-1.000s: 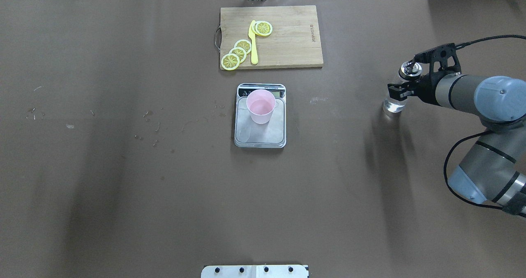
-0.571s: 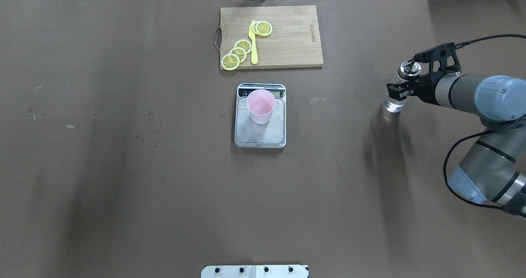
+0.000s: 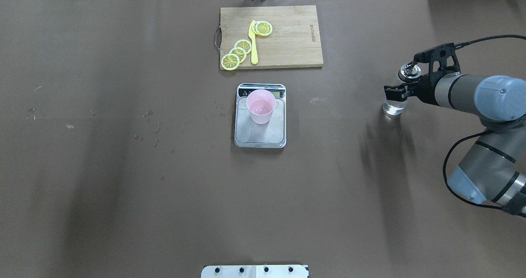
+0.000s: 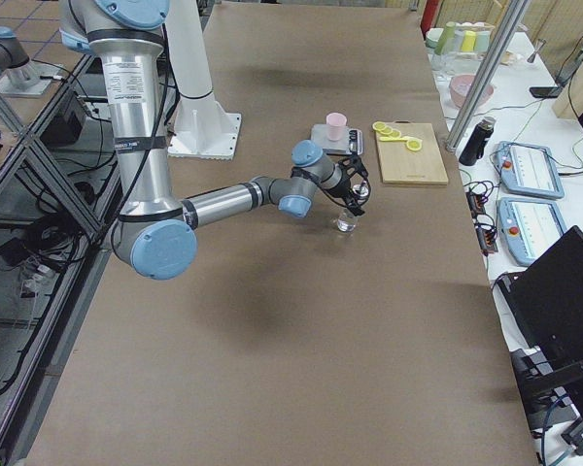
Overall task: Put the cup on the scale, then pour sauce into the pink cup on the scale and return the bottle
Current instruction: 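Lower the sauce bottle onto the table with the right gripper and release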
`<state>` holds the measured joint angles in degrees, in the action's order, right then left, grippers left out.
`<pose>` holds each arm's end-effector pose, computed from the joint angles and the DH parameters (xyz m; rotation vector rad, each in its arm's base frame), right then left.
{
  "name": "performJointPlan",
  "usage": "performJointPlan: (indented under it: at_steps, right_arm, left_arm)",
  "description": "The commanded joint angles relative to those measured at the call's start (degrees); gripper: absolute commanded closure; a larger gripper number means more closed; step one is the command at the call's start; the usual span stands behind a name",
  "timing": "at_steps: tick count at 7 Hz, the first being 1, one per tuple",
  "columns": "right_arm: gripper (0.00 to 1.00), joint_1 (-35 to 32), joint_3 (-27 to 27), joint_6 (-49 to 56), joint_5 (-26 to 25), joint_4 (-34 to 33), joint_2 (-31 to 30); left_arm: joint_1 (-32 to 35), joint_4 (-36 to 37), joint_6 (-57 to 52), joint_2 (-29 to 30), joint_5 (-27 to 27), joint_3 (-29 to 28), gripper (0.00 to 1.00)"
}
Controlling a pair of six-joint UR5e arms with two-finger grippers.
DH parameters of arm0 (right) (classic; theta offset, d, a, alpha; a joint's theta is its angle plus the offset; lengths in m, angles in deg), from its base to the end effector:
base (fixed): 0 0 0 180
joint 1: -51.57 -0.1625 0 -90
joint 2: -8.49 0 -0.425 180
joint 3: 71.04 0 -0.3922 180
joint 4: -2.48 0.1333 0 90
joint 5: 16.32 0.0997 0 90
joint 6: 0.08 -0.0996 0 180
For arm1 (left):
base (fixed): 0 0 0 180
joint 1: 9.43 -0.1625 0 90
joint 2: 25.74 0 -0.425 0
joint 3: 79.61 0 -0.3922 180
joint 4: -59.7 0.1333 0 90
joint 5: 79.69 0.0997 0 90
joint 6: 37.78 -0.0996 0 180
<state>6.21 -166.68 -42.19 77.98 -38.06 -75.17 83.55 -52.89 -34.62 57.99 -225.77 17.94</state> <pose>-0.3078 -0.4908 0.4634 0.7327 -0.7855 -0.0801 -0.0745 -0.4561 0.5867 0.3806 0.9634 0.1064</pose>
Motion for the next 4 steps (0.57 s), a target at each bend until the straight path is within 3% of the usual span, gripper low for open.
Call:
performJointPlan:
  at_steps: [1,4]
  right_arm:
    - [0.0,-0.1,-0.2,0.1,0.1,0.1,-0.8]
    - [0.0,0.2,-5.4,-0.1,0.4,0.3,-7.2]
  left_arm:
    - [-0.1,0.1,0.0,0.0,0.0,0.0,0.03]
    - [-0.1,0.0,0.0,0.0,0.0,0.0,0.03]
